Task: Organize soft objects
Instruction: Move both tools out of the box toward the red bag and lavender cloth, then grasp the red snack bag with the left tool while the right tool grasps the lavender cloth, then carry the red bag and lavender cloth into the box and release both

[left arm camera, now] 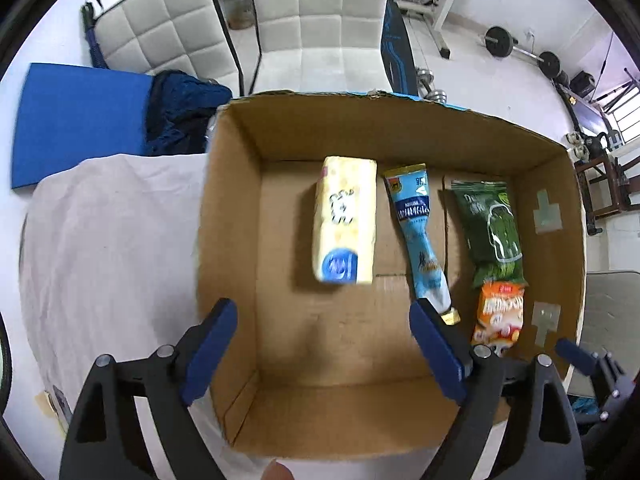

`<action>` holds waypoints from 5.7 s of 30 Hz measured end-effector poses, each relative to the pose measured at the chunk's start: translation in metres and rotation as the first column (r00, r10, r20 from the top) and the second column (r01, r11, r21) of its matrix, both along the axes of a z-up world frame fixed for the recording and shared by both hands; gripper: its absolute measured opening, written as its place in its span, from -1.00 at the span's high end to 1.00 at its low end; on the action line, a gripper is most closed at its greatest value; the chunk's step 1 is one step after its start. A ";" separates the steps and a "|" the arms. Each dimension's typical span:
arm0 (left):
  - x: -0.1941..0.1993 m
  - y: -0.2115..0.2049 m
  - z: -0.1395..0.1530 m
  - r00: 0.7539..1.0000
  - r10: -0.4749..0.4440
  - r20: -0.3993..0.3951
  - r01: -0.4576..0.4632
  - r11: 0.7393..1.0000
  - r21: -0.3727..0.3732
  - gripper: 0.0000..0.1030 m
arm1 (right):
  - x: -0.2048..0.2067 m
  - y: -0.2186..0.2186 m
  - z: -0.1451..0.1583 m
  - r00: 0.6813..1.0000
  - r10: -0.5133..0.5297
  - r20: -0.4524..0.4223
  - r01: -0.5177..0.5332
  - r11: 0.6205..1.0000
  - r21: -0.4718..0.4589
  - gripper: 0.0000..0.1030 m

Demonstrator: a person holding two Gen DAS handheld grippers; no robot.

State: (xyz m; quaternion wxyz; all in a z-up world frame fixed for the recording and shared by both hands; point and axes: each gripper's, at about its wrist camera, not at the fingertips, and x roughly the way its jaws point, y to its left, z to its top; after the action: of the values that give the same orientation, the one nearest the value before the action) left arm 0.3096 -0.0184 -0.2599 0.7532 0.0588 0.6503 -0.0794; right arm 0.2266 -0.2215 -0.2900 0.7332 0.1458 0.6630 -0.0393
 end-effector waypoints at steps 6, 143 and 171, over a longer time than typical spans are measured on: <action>-0.036 0.012 0.024 0.998 0.023 0.056 -0.020 0.998 -0.054 -0.86 | -0.013 0.015 0.034 0.996 0.008 0.093 0.000 0.996 -0.085 -1.00; -0.012 0.006 -0.019 0.988 0.065 -0.139 -0.084 0.988 -0.129 0.14 | 0.011 0.055 0.010 0.990 0.123 -0.074 -0.105 0.972 0.210 0.21; -0.024 -0.002 -0.026 0.996 0.041 -0.075 -0.041 0.999 0.004 -0.70 | 0.016 0.032 -0.031 0.989 0.109 -0.098 -0.106 0.994 0.038 -0.91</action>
State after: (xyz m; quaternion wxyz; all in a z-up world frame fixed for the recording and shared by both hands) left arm 0.2854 -0.0200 -0.2858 0.7297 0.0432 0.6793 -0.0652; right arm 0.2428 -0.1892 -0.3212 0.6977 0.1199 0.7063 0.0039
